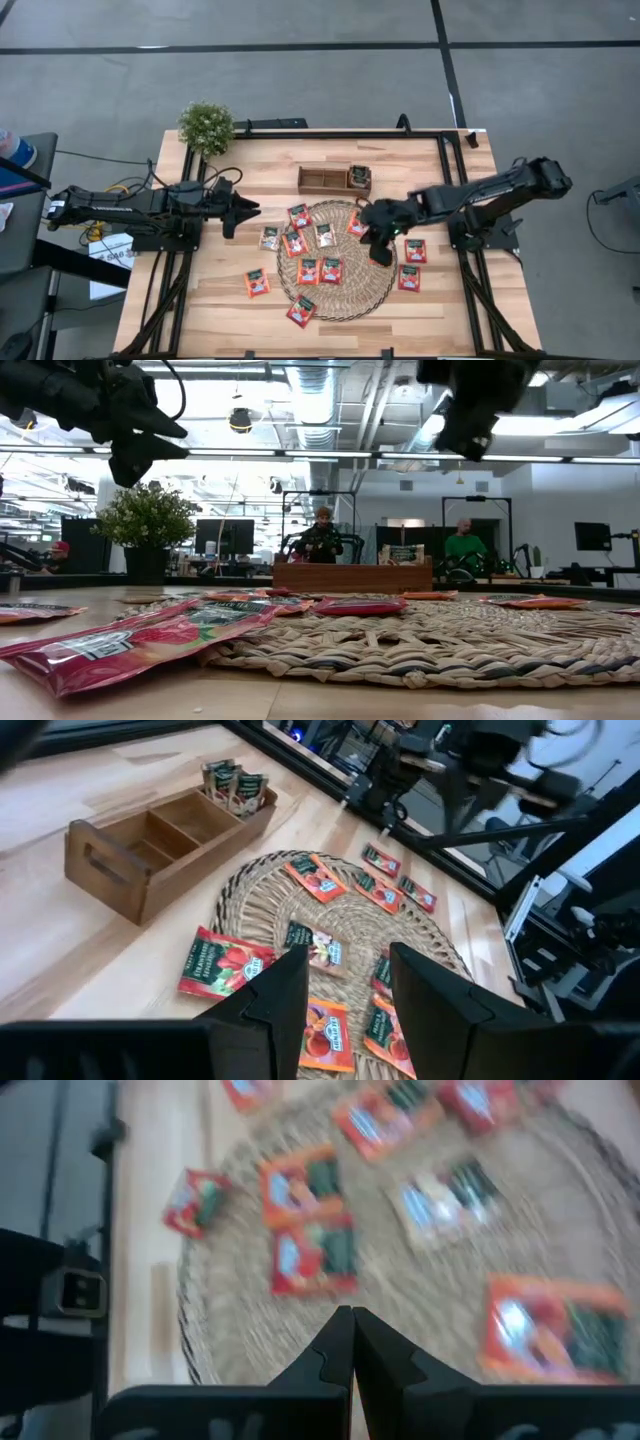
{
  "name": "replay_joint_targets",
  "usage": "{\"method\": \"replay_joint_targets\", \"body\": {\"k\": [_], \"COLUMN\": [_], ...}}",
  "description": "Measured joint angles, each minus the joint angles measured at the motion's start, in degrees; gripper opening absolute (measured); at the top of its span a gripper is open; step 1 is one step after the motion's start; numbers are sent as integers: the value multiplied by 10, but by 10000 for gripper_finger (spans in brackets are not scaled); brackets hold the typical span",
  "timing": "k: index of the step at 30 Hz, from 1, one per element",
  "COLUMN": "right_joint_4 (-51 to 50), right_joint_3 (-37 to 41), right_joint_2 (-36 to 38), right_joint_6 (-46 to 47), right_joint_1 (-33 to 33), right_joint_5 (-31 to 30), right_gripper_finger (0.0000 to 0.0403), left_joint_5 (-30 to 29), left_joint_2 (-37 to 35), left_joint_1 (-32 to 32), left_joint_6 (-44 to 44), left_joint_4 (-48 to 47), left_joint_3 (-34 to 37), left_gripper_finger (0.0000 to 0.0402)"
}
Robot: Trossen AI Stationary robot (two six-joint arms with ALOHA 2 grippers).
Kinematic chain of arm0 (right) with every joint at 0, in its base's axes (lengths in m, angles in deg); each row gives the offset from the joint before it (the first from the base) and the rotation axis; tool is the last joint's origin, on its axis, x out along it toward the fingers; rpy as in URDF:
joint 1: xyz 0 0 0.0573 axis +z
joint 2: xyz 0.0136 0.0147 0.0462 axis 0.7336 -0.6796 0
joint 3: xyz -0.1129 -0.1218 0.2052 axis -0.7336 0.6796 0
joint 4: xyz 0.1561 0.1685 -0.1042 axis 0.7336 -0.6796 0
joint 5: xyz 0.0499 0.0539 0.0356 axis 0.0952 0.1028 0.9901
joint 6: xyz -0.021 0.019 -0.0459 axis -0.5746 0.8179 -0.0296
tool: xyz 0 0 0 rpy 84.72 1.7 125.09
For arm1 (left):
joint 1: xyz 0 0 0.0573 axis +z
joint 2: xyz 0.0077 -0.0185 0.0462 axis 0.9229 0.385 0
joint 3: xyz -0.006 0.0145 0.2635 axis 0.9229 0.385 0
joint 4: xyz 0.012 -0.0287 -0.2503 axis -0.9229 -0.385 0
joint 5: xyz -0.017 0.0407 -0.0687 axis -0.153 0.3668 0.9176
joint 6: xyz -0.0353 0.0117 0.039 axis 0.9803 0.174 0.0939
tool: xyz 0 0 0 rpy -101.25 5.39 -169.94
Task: Pick & Place Tea
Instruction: Put the brown tea bag into the right section of the wooden organizer
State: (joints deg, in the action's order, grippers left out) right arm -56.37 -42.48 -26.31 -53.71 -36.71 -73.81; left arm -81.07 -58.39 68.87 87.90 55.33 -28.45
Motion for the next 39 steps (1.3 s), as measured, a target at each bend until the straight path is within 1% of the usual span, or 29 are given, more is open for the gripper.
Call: {"method": "replay_joint_targets", "body": {"k": [3,5,6,8,11,13,15,17,21,24,26,28,30,31,37,39], "right_joint_4": [77,114,126,126,126,104,78,20,-79,-119,-144,-139,-169,-164,-166,-154], "right_joint_3": [0,0,-1,-8,-39,-67,-108,-147,-221,-259,-273,-285,-287,-291,-291,-291], "right_joint_2": [-30,-52,-63,-85,-123,-146,-176,-203,-261,-297,-313,-334,-350,-358,-375,-374], "right_joint_6": [-36,-39,-40,-49,-78,-108,-144,-174,-224,-245,-251,-252,-251,-251,-237,-236], "right_joint_1": [-1,-12,-21,-42,-68,-81,-89,-94,-107,-118,-124,-131,-136,-138,-149,-148], "right_joint_5": [-10,-9,-2,33,82,97,99,99,99,99,95,94,94,94,90,66], "right_gripper_finger": [0,0,0,0,0,0,2,12,55,91,114,132,147,154,174,175], "left_joint_5": [-9,-12,-12,-12,-12,-11,-11,-10,-9,-10,-12,-12,-13,-14,-17,-26], "left_joint_2": [0,0,0,0,0,0,0,0,0,2,3,6,9,12,20,23], "left_joint_1": [0,0,0,0,0,0,0,0,0,0,0,0,0,0,0,0], "left_joint_6": [-3,-3,-3,-3,3,3,3,3,3,3,2,0,-2,-4,-15,-15], "left_joint_4": [0,0,0,-1,-3,-4,-10,-18,-43,-59,-65,-66,-73,-71,-78,-75], "left_joint_3": [0,0,0,0,0,0,0,0,0,0,0,0,0,0,0,0], "left_gripper_finger": [133,133,133,133,133,133,133,133,133,133,133,133,133,133,133,133]}}
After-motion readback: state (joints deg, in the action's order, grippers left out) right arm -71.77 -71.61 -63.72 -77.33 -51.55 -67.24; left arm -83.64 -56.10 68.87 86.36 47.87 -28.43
